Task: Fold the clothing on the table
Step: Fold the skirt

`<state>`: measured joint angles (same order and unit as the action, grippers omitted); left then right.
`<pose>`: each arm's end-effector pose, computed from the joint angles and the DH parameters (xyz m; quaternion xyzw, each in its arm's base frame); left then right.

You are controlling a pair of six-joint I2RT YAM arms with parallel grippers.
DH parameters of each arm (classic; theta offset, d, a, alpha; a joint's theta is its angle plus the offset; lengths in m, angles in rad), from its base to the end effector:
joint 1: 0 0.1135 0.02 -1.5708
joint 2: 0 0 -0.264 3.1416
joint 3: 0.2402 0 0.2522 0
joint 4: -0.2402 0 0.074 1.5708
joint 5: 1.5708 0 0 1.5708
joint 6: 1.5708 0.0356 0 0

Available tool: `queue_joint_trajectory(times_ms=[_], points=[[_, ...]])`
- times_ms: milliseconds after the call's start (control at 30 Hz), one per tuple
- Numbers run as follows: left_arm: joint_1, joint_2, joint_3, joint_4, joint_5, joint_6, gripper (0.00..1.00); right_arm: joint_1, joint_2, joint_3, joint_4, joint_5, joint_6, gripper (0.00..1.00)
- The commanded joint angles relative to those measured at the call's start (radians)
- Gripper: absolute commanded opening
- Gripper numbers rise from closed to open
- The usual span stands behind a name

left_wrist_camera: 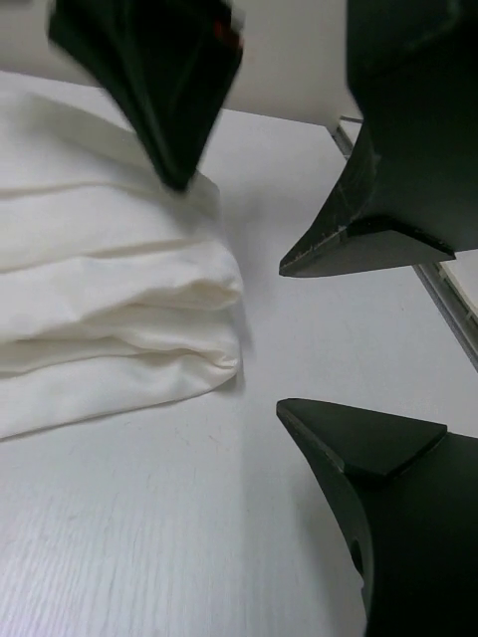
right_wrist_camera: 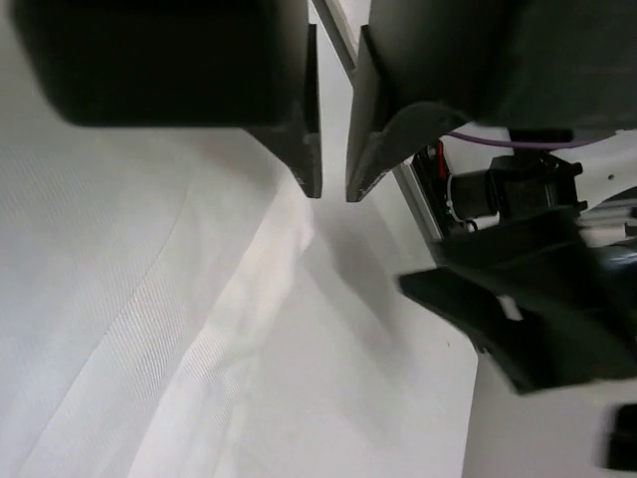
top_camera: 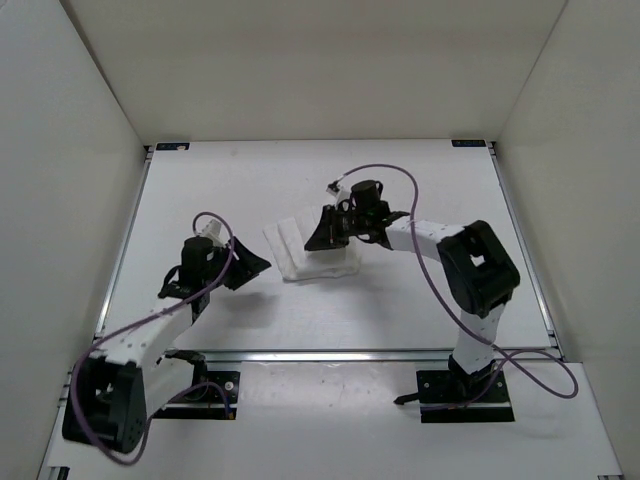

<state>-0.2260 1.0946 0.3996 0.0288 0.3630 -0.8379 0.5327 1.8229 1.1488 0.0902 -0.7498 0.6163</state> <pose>0.2017 -0.0594 0.1710 -0.1912 0.8673 -0.3580 0.2881 0.3307 0.2231 0.2080 -0.1390 0.8261 0.5102 0.1948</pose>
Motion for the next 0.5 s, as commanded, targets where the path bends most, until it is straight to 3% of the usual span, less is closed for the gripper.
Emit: queue_joint_trajectory(times_ms=[0,100,200,300,367,400,467], points=[[0.043,-0.198,0.036,-0.197,-0.034,0.071,0.63,0.046,0.104,-0.006,0.192,-0.075,0.095,0.11],[0.062,-0.292,0.09,-0.299,-0.052,0.091,0.64,0.076,0.197,-0.017,0.255,-0.022,0.167,0.01],[0.062,-0.294,0.122,-0.354,-0.027,0.131,0.65,0.111,0.266,0.066,0.084,0.141,0.088,0.0],[0.066,-0.3,0.117,-0.372,-0.012,0.135,0.66,0.127,0.266,0.111,-0.003,0.123,0.062,0.01],[0.079,-0.311,0.116,-0.377,0.013,0.145,0.67,0.128,0.201,0.109,-0.009,0.098,0.054,0.03],[0.086,-0.305,0.126,-0.391,0.027,0.167,0.75,0.124,0.138,0.106,-0.033,0.112,0.034,0.04],[0.088,-0.282,0.166,-0.432,0.056,0.233,0.77,0.13,0.026,0.098,-0.09,0.185,-0.013,0.09]])
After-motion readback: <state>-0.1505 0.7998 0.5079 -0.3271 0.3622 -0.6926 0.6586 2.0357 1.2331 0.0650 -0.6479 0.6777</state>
